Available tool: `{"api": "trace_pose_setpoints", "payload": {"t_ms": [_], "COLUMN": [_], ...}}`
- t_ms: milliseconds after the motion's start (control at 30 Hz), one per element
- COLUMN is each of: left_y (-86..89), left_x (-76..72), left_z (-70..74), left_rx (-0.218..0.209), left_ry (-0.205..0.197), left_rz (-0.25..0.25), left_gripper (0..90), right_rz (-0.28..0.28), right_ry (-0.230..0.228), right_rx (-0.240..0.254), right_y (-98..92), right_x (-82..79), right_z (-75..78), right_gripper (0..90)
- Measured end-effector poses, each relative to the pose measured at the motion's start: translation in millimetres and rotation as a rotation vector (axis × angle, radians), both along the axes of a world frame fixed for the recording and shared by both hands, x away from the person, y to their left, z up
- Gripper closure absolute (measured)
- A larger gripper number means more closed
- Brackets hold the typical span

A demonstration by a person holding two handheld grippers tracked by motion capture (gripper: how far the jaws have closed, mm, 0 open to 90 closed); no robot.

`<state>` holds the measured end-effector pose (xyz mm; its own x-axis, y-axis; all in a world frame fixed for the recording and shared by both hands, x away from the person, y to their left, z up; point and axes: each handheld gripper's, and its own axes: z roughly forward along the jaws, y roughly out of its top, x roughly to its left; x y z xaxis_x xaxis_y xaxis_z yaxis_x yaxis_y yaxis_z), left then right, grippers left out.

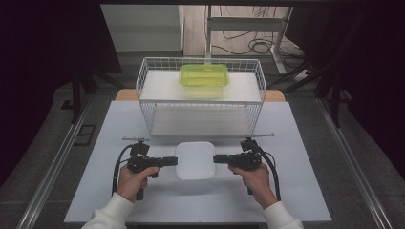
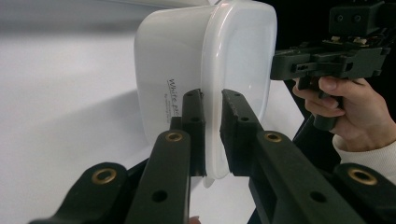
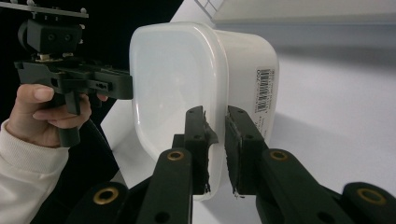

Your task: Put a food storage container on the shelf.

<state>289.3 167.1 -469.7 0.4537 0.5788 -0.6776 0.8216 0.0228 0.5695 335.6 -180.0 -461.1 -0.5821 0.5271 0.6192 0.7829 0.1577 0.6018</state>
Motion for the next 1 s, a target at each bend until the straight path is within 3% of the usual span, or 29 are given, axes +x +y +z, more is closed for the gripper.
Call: {"api": "trace_pose_setpoints", "payload": {"t_ms": [333, 700, 933, 1000], "left_y": [-1.5, -3.3, 0.3, 1.7], "left_x": [-4.9, -6.4, -1.0, 0.7], "left_z": [17.1, 29.0, 51.4, 63.5], "left_rx": [0.006, 0.021, 0.025, 0.027], "left_ry": [-0.039, -0.066, -0.109, -0.131], "left_rz": [0.004, 0.0, 0.002, 0.006], "left_gripper": [80.5, 80.5, 80.5, 80.5], "right_rz": [0.0, 0.003, -0.002, -0.002], "right_ry": [-0.051, -0.074, -0.107, -0.131], "right_rx": [0.003, -0.006, 0.003, 0.009], "right_y": [-0.7, -1.3, 1.0, 2.9], "right_x": [-5.1, -8.7, -4.1, -1.9], "right_z": [15.2, 25.5, 42.4, 55.9], "right_gripper": [79.0, 78.9, 78.8, 78.7]}}
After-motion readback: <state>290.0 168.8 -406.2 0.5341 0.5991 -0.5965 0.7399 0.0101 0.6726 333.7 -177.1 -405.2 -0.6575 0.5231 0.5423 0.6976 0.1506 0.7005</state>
